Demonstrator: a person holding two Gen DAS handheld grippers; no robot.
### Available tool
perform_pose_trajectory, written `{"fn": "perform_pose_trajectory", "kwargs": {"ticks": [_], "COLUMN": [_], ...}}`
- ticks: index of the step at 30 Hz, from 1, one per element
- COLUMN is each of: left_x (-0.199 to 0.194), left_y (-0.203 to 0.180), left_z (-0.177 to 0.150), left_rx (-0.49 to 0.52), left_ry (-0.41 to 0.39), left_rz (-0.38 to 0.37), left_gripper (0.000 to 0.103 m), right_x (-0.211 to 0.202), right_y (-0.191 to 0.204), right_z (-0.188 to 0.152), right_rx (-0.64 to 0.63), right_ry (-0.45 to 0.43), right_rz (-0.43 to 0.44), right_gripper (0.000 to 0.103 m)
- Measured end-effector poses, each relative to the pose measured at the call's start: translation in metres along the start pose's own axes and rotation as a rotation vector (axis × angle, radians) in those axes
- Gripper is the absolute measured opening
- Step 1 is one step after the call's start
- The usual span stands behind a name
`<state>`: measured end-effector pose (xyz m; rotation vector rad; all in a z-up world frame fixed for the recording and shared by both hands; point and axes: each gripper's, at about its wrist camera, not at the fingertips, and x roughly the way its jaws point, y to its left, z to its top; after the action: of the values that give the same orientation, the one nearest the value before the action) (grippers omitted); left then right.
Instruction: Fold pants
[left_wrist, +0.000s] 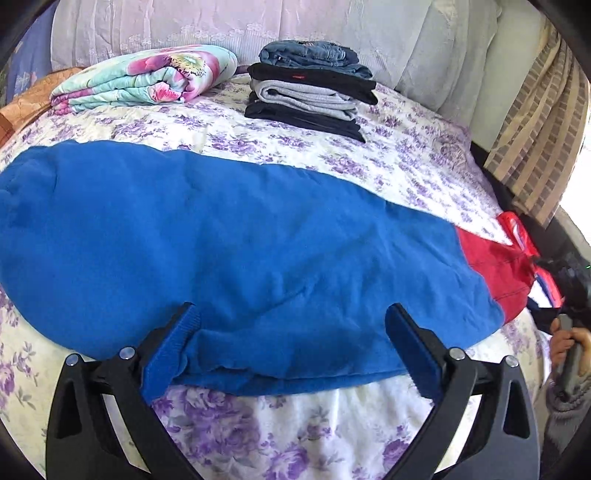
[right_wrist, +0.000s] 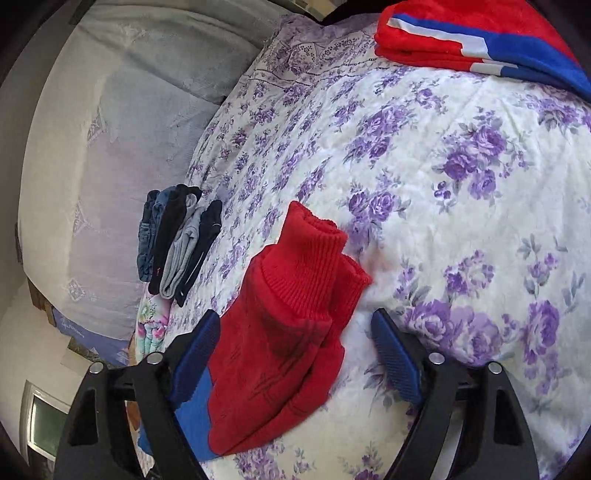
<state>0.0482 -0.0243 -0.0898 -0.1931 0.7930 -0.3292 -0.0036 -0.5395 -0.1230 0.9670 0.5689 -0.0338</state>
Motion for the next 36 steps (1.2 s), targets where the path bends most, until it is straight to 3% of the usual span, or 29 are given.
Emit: {"fn": "perform_pose_trajectory", "kwargs": {"ticks": [2, 3, 6, 9, 12, 17, 22, 28, 32, 34, 35, 36], "left_x": [-0.010, -0.015, -0.048, -0.084, -0.100, -0.107, -0.105, -0.100, -0.094, -0.093, -0.092, -0.092], "left_y": [0.007, 0.010, 0.029, 0.059, 0.096, 0.151, 0.175, 0.175, 0.170, 0.170, 0.170, 0.170], "left_z": [0.002, 0.002, 0.009, 0.012, 0.011, -0.007, -0.015, -0.024, -0.026, -0.026, -0.026, -0.026], "left_rx": [-0.036, -0.047, -0.076, -0.111, -0.199, -0.377, -0.465, -0.409, -0.361, -0.351, -0.349, -0.348], "left_ry": [-0.017, -0.027, -0.111, -0.222, -0.248, -0.258, -0.250, -0.235, -0.228, -0.226, -0.225, -0.226], "left_rz": [-0.039, -0.051, -0.042, 0.061, 0.155, 0.174, 0.144, 0.190, 0.224, 0.228, 0.226, 0.223], "left_gripper": [0.098, 0.098, 0.098, 0.098, 0.098, 0.098, 0.098, 0.098, 0.098, 0.098, 0.098, 0.098], "right_x": [0.007, 0.009, 0.004, -0.009, -0.024, -0.024, 0.017, 0.073, 0.102, 0.098, 0.093, 0.088], "right_y": [-0.009, -0.013, -0.019, -0.009, 0.049, 0.158, 0.231, 0.264, 0.260, 0.263, 0.265, 0.266], "right_z": [0.000, 0.000, -0.001, -0.004, -0.012, -0.057, -0.126, -0.226, -0.260, -0.266, -0.267, -0.266], "right_rx": [0.061, 0.076, 0.089, 0.064, -0.202, -0.681, -1.010, -1.311, -1.429, -1.450, -1.449, -1.445], "right_ry": [0.008, 0.005, -0.016, -0.061, -0.148, -0.206, -0.142, 0.026, 0.129, 0.137, 0.138, 0.135], "right_rz": [0.042, 0.051, 0.098, 0.103, 0.009, -0.098, -0.100, -0.132, -0.210, -0.187, -0.168, -0.150], "right_gripper": [0.043, 0.037, 0.028, 0.025, 0.024, 0.024, 0.024, 0.024, 0.027, 0.044, 0.061, 0.066]}}
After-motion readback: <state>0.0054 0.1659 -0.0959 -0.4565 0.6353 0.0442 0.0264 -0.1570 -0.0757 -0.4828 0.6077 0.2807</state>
